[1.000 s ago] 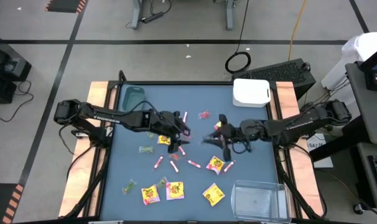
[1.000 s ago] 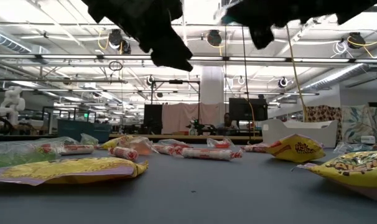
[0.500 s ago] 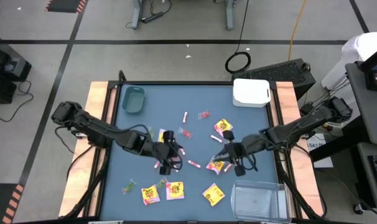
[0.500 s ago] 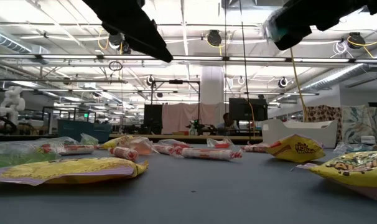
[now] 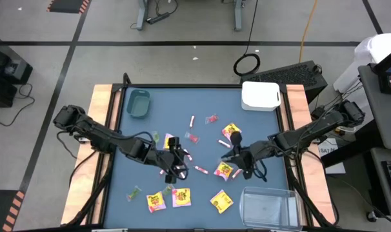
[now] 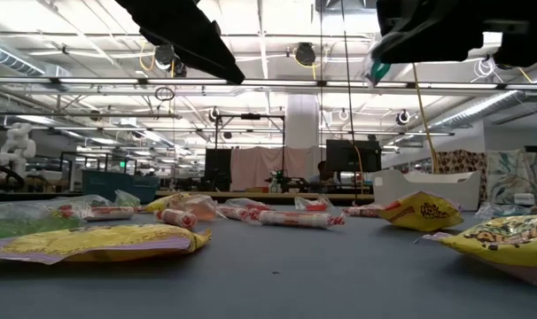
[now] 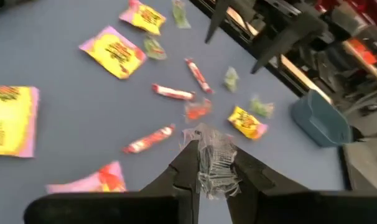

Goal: Sort candy
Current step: Put the blue gummy into the white bin

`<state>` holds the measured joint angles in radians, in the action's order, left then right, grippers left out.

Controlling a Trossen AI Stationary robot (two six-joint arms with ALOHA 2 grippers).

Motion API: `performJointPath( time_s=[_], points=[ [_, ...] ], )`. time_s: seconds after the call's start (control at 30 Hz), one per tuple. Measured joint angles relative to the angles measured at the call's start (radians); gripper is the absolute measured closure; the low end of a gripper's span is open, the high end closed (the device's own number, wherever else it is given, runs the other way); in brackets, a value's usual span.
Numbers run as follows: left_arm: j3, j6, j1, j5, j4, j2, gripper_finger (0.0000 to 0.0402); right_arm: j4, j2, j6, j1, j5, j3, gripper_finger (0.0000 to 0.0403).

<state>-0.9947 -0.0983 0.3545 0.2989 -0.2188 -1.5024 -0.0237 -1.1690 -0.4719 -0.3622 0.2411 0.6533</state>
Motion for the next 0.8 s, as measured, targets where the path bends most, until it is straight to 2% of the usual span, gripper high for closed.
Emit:
performJointPath(
  time_s=[0.13, 0.47, 0.63, 0.73, 0.8],
  points=[
    [0.0, 0.002, -0.001, 0.0, -0.024, 0.0, 0.0105, -0.001, 0.0, 0.122, 0.0, -0.007, 0.0, 0.0353],
    [0.0, 0.008, -0.001, 0.046, -0.053, -0.001, 0.0105, -0.015, 0.0, 0.784, 0.002, -0.002, 0.0, 0.0353],
    [0.0, 0.009, -0.008, 0.061, -0.052, -0.001, 0.0105, -0.04, 0.0, 0.926, 0.002, -0.002, 0.0, 0.0353],
    [0.0, 0.015, -0.017, 0.062, -0.052, -0.001, 0.0105, -0.034, 0.0, 0.955, 0.003, -0.002, 0.0, 0.0353],
    [0.0, 0.03, -0.021, 0.062, -0.052, -0.001, 0.0105, -0.032, 0.0, 0.954, 0.008, 0.04, 0.0, 0.0353]
  ],
)
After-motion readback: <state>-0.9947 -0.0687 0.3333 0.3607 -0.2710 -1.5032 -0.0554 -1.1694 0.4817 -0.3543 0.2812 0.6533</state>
